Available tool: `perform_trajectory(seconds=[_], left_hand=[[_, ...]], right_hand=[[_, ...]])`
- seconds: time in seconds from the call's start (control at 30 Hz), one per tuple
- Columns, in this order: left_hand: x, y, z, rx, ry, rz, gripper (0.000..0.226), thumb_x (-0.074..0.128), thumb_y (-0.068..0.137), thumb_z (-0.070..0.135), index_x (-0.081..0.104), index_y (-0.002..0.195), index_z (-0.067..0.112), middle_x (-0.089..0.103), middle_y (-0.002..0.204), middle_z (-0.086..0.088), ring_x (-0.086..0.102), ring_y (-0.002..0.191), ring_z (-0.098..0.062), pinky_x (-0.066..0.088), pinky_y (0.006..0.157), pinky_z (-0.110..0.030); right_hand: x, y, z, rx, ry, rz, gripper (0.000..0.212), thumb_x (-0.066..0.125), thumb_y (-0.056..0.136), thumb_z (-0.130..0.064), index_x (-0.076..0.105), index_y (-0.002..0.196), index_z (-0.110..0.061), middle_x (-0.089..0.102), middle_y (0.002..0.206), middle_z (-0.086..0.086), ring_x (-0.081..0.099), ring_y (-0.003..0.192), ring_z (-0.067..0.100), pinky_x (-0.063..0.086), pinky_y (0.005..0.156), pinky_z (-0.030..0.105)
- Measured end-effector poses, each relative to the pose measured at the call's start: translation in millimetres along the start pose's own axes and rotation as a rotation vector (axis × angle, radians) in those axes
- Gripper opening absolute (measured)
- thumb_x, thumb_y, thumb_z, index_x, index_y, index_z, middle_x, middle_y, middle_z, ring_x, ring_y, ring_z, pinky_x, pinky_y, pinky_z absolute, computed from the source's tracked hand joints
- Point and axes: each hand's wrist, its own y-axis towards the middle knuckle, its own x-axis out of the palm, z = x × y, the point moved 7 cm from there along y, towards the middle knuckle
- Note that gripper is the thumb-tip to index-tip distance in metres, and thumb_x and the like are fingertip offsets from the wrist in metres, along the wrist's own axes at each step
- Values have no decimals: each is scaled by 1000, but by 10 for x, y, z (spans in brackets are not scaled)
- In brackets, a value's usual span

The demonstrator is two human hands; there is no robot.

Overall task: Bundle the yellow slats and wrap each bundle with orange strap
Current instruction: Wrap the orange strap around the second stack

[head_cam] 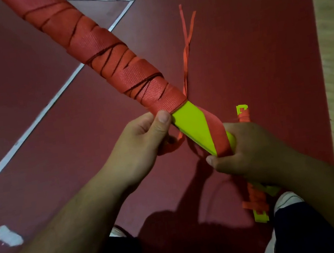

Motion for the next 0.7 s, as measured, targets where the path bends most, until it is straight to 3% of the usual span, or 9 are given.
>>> perform_trajectory(seconds=[0.13, 0.2, 0.27, 0.33, 0.4, 0.53, 0.63, 0.7], left_hand=[[46, -3, -42, -68, -73, -92, 35, 49, 92, 59, 63, 71, 35, 46, 62, 10, 44, 54, -10, 48, 67, -37], [27, -13, -10, -44, -59, -136, 38, 59, 81, 73, 64, 80, 35, 47, 63, 10, 44, 51, -4, 45, 60, -33], [31, -27, 64, 37, -12, -191, 29, 60, 79, 71, 66, 83, 44, 49, 64, 14, 45, 53, -1, 48, 59, -25], [40, -26, 125, 94, 44, -230, 14, 56, 93, 49, 64, 86, 40, 53, 67, 19, 47, 60, 1, 53, 69, -24], [44, -21, 120, 76, 64, -231, 13, 54, 99, 21, 64, 92, 26, 58, 74, 21, 50, 68, 2, 46, 74, -15], [4, -17, 26, -34, 155, -194, 33, 41, 98, -12, 57, 79, 10, 52, 60, 17, 43, 57, 3, 37, 60, -6], [-71, -42, -72, -78, 203, -167, 27, 35, 84, -25, 56, 84, -9, 54, 69, 3, 46, 59, -1, 37, 59, -7], [-72, -62, -58, -95, 189, -113, 30, 31, 79, -27, 57, 87, -12, 55, 74, -7, 48, 62, -6, 39, 59, -9]], right_hand=[[-56, -9, 60, 23, -45, 123, 33, 78, 68, -44, 56, 74, -20, 57, 60, -6, 54, 60, 11, 45, 58, 35], [-99, -18, 43, 5, -69, 185, 34, 76, 67, -46, 54, 74, -21, 56, 59, -6, 54, 59, 15, 46, 57, 36], [-120, -22, 37, 8, -88, 217, 32, 78, 68, -41, 51, 72, -23, 54, 58, -7, 53, 59, 14, 43, 56, 34], [-131, -19, 21, 10, -89, 233, 31, 78, 68, -39, 49, 68, -28, 53, 56, -9, 51, 56, 7, 38, 53, 29], [-122, -15, 25, 17, -99, 233, 31, 77, 67, -40, 48, 67, -29, 53, 56, -9, 52, 57, 6, 38, 53, 27], [-73, -16, 58, 55, -83, 206, 30, 77, 69, -39, 51, 71, -24, 54, 58, -7, 52, 58, 12, 45, 57, 35], [-44, -27, 61, 75, -109, 195, 32, 78, 69, -38, 48, 67, -27, 52, 58, -8, 52, 60, 15, 44, 57, 34], [-31, -35, 56, 88, -142, 183, 32, 77, 70, -39, 47, 68, -27, 52, 59, -7, 56, 64, 20, 46, 60, 36]])
